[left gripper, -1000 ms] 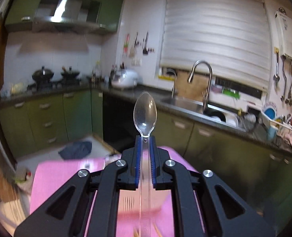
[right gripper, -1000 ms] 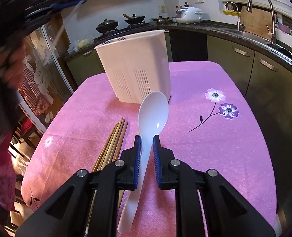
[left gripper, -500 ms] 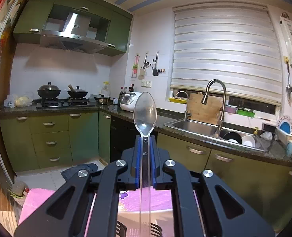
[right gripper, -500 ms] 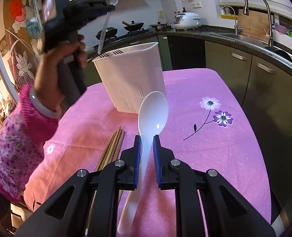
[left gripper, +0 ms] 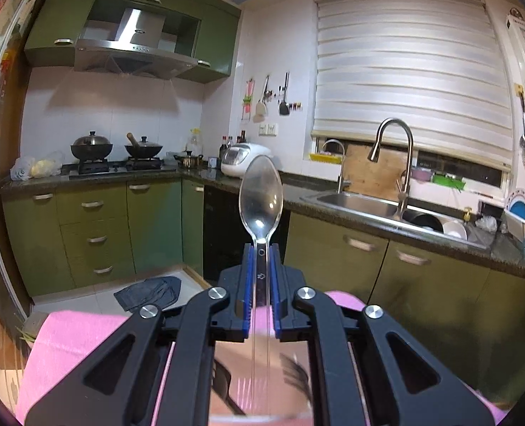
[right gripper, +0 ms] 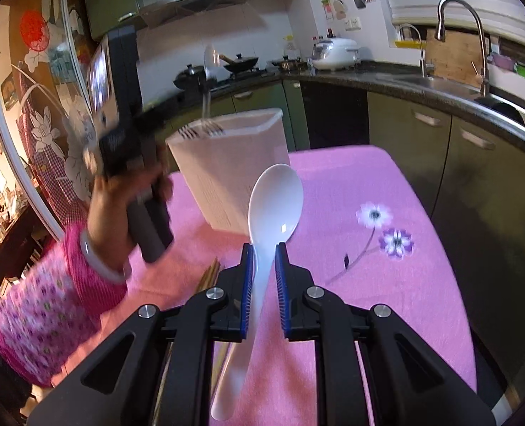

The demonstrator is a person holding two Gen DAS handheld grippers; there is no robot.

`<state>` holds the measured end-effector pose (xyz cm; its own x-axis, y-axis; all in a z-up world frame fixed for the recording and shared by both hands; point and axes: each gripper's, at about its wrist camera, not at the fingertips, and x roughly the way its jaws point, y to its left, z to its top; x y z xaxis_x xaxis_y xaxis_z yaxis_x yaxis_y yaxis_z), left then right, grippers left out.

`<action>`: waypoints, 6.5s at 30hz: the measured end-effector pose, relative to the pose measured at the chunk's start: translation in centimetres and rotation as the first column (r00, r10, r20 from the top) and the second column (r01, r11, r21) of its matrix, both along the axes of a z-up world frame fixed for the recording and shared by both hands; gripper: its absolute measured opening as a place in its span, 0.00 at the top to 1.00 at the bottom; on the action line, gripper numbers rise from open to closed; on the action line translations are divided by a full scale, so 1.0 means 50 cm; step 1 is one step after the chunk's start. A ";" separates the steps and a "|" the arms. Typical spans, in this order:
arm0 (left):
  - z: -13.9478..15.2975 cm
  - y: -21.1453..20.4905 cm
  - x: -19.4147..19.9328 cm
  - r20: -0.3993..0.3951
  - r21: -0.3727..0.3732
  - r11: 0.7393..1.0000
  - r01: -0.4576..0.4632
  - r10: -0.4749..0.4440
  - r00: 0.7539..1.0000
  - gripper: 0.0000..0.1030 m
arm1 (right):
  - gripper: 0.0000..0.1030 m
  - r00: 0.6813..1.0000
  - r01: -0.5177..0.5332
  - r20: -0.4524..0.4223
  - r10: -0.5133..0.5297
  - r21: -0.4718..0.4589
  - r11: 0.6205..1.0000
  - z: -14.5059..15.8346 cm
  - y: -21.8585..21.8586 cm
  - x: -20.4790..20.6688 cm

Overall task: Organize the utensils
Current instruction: 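Lift both spoons and carry them over the white holder, then drop both spoons into the holder and open both tools, withdrawing, then close the left tool on a wooden chopstick while the right tool grasps another, then lift both held chopsticks upright and carry them over the white holder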

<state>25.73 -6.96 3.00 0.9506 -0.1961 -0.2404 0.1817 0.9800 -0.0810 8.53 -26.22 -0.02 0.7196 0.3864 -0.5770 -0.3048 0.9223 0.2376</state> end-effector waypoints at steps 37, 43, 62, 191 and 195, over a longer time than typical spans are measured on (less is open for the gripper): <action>-0.011 0.096 -0.343 -0.110 -0.063 0.996 0.057 -0.064 0.992 0.74 | 0.87 0.822 0.273 0.552 -0.137 -0.170 0.947 0.079 0.196 0.334; -0.013 0.090 -0.335 -0.127 -0.064 0.996 0.066 -0.073 0.989 0.74 | 0.87 0.825 0.259 0.555 -0.106 -0.204 0.944 0.038 0.192 0.303; -0.076 0.071 -0.321 -0.365 -0.001 0.998 0.058 -0.055 0.929 0.45 | 0.48 0.875 0.152 0.480 -0.060 -0.156 0.976 0.024 0.095 0.058; 0.056 0.040 -0.318 -0.353 0.043 0.984 0.172 -0.146 0.924 0.94 | 0.93 0.997 -0.066 0.037 0.064 0.033 0.997 0.088 0.044 -0.040; 0.106 0.039 -0.303 -0.309 0.054 0.983 0.174 -0.149 0.939 0.94 | 0.93 0.995 -0.069 0.079 0.067 0.025 0.997 0.124 0.042 -0.034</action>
<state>10.56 -5.01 8.31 0.7879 -0.3095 -0.5324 0.3169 0.9451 -0.0805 6.82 -24.13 6.16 0.7335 0.4509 -0.5087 -0.3850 0.8923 0.2358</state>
